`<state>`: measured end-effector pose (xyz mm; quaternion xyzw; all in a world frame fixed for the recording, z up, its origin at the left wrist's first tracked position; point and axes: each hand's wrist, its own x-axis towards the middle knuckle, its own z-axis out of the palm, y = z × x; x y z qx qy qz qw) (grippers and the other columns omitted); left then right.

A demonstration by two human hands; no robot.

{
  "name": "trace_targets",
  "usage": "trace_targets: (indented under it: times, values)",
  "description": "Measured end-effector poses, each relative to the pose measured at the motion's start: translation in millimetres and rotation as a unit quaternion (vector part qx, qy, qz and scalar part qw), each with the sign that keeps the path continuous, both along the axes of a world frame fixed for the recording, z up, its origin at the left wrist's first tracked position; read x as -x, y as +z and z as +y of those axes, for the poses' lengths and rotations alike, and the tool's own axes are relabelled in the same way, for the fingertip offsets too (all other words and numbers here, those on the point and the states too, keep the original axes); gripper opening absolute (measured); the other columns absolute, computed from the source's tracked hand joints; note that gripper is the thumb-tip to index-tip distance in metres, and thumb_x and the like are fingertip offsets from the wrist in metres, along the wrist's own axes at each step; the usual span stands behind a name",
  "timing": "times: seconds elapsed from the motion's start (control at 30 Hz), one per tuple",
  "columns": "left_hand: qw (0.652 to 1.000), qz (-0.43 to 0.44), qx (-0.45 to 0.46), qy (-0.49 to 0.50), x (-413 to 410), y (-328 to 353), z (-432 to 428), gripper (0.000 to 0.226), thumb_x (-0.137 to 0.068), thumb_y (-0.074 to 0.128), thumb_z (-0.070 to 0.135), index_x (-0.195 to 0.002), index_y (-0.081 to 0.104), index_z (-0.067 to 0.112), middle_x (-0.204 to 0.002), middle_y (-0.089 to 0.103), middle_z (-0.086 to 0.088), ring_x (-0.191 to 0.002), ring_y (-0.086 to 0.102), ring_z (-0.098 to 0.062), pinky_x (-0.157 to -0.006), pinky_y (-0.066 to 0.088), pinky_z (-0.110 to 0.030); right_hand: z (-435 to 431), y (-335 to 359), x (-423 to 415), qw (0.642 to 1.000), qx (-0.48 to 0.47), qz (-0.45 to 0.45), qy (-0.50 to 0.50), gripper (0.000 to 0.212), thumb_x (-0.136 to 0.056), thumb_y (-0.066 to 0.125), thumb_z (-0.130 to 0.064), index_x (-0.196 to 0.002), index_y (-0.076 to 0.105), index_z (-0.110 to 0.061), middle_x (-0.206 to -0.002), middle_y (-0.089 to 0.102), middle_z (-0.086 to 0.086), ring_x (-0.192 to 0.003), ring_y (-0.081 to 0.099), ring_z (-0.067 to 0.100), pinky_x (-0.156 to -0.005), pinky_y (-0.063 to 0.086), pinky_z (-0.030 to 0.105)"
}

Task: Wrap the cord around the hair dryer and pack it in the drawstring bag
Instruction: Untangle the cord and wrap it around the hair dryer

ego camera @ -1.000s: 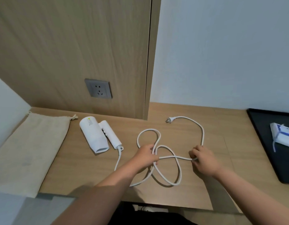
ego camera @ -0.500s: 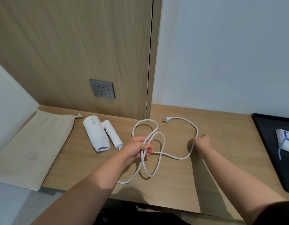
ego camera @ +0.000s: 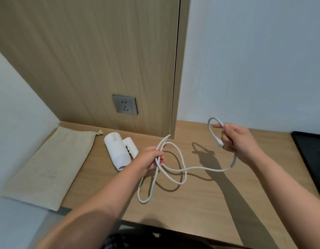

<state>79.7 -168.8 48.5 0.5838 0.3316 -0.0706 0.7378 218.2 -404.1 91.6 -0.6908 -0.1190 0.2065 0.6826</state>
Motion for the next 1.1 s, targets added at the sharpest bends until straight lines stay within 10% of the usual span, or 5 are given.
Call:
trace_targets:
  times: [0.83,1.1]
  values:
    - [0.997,-0.074,0.033,0.017,1,26,2,0.017,-0.096,0.048,0.002,-0.110,0.058,0.001,-0.067,0.056,-0.008,-0.061,0.058,-0.018,-0.055,0.051,-0.026,48,27,35,0.964,0.089,-0.100,0.230,0.035,-0.093,0.046,0.002,-0.073,0.070,-0.013,-0.043,0.047,-0.007,-0.043,0.034,0.007,-0.046,0.031,0.013]
    - [0.994,-0.072,0.084,0.017,0,31,3,0.023,-0.097,0.036,-0.004,-0.102,0.058,0.002,-0.055,0.047,-0.007,-0.049,0.048,-0.016,-0.051,0.043,-0.025,46,10,28,0.893,0.263,-0.132,0.341,0.035,-0.089,0.057,-0.008,-0.068,0.071,-0.031,-0.051,0.057,-0.009,-0.060,0.043,0.014,-0.060,0.035,0.024]
